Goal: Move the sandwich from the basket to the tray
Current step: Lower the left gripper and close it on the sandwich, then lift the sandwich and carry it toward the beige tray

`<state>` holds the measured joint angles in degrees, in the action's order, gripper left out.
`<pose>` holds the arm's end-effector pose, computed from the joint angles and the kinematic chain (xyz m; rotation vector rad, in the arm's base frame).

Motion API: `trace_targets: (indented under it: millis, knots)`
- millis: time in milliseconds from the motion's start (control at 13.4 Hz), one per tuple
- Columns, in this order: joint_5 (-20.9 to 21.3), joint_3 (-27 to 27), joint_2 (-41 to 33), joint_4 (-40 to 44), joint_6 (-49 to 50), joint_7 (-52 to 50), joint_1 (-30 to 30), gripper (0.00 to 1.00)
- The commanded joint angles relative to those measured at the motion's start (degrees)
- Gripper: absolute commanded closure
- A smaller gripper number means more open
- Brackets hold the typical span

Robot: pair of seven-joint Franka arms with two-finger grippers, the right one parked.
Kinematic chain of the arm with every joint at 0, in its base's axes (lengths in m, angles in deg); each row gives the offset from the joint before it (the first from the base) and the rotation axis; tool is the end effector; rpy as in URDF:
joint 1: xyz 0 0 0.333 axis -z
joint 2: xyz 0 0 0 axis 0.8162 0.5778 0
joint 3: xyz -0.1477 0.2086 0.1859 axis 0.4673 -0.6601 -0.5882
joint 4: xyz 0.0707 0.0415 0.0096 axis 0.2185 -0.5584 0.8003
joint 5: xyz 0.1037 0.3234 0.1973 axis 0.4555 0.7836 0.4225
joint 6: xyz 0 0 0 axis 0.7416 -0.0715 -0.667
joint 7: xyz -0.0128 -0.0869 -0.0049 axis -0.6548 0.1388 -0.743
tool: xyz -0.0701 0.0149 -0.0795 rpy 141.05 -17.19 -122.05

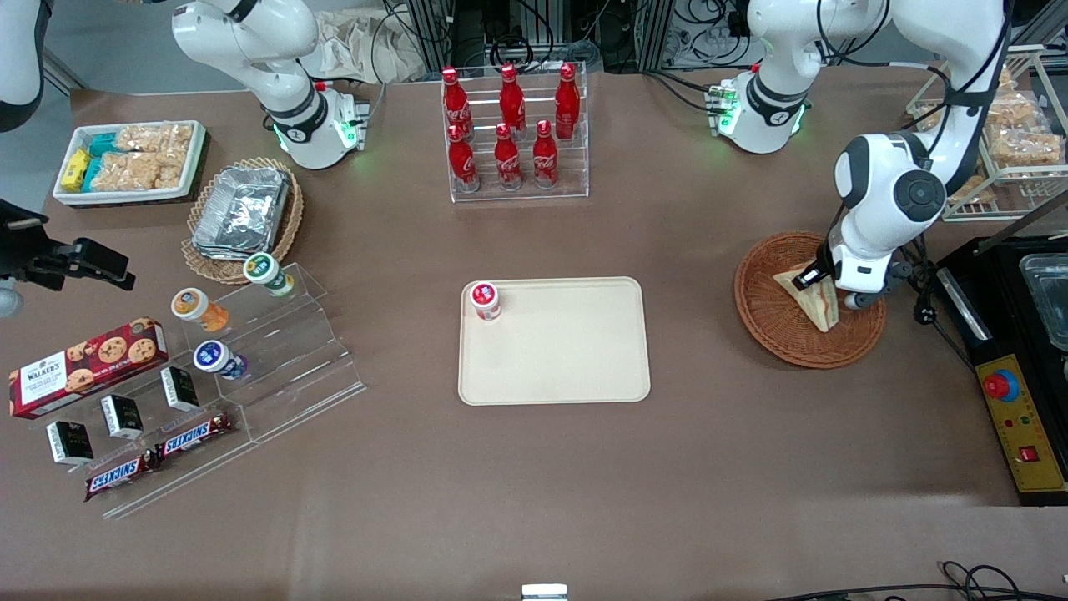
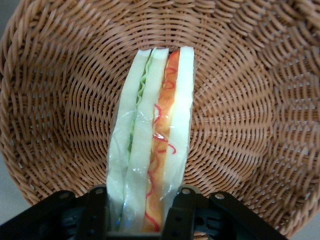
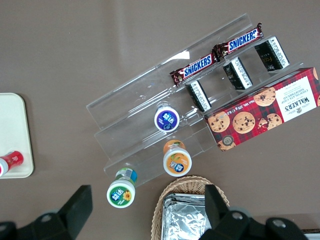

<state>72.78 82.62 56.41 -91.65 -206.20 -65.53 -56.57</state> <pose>0.4368 0.0066 0.2385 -2.9687 -0.8970 0.0976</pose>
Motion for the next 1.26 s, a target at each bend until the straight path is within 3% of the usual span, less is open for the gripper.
trace_targets:
  millis: [0,223,446,893,1190]
  knots:
    - [1.19,0.40,-3.83,1.12,4.01,-1.61,0.38,1.00]
    - [6.88,0.58,-6.82,6.03,12.09,-0.12,0.38,1.00]
    - [7.34,0.75,-7.89,16.21,27.44,7.60,0.46,1.00]
    - [5.94,0.93,-6.31,44.68,57.35,22.28,3.79,1.00]
    - [-0.20,3.90,-2.62,58.42,64.51,24.15,9.15,1.00]
